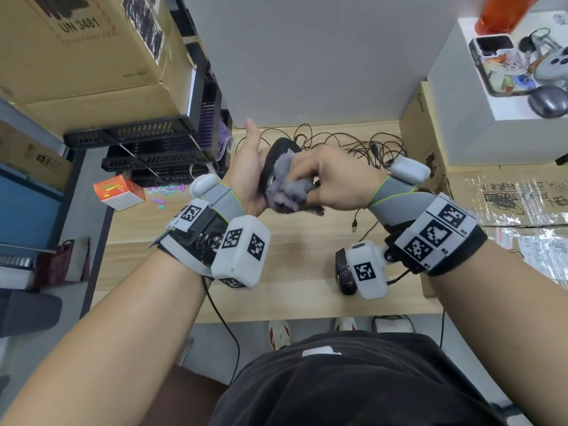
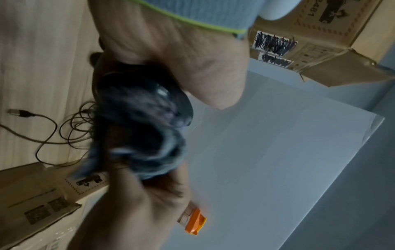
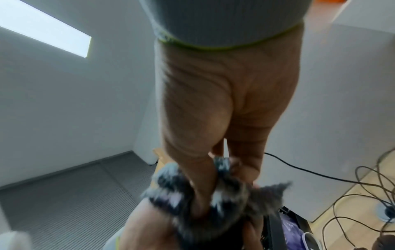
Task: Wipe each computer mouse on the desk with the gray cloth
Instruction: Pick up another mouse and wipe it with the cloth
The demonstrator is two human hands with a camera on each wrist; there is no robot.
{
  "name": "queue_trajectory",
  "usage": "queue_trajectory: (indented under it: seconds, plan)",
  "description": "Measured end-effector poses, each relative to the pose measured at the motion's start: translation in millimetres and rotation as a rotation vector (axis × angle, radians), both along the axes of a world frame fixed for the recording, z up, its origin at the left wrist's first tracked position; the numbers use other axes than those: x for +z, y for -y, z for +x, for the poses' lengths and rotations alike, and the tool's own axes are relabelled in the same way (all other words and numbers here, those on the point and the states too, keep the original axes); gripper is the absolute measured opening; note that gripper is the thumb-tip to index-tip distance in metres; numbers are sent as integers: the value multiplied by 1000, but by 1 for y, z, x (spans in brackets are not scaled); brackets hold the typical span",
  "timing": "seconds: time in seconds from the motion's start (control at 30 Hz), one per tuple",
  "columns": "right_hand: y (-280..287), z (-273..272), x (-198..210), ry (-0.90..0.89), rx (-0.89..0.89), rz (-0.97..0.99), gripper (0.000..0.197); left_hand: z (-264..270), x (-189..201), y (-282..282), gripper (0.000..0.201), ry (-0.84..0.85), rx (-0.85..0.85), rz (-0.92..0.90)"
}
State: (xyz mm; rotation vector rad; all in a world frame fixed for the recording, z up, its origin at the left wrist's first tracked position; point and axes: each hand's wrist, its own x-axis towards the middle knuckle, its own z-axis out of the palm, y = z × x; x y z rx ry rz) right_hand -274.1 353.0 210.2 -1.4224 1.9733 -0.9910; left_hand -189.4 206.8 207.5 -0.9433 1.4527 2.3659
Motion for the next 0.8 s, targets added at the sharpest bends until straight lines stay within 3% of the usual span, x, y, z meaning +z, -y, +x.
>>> queue_trajectory:
  seconds: [0.13, 0.23, 0.33, 0.4, 0.47, 0.53, 0.7, 0.8]
  plan:
    - [1, -9, -3, -113, -349, -123, 8, -1, 0, -10, 115, -3, -3, -60]
    - [5, 9, 6, -83, -142, -110, 19, 0, 5, -16, 105, -37, 8, -58]
    - [0, 11, 16, -8, 29, 41, 33, 1, 8, -16, 101, -25, 14, 1]
    - [-1, 6, 16, -38, 1, 23, 28, 3, 9, -17, 94, -18, -30, -36]
    - [0, 0, 14, -100, -146, -44, 13, 3, 8, -21, 90, -42, -50, -32]
    - [1, -1, 14, -128, -225, -74, 13, 2, 5, -22, 87, -49, -23, -17]
    - [0, 26, 17, -127, 74, 20, 26, 1, 5, -19, 91, 46, -59, -86]
    - [1, 30, 12, -133, 109, 21, 31, 3, 4, -14, 85, 121, -19, -100]
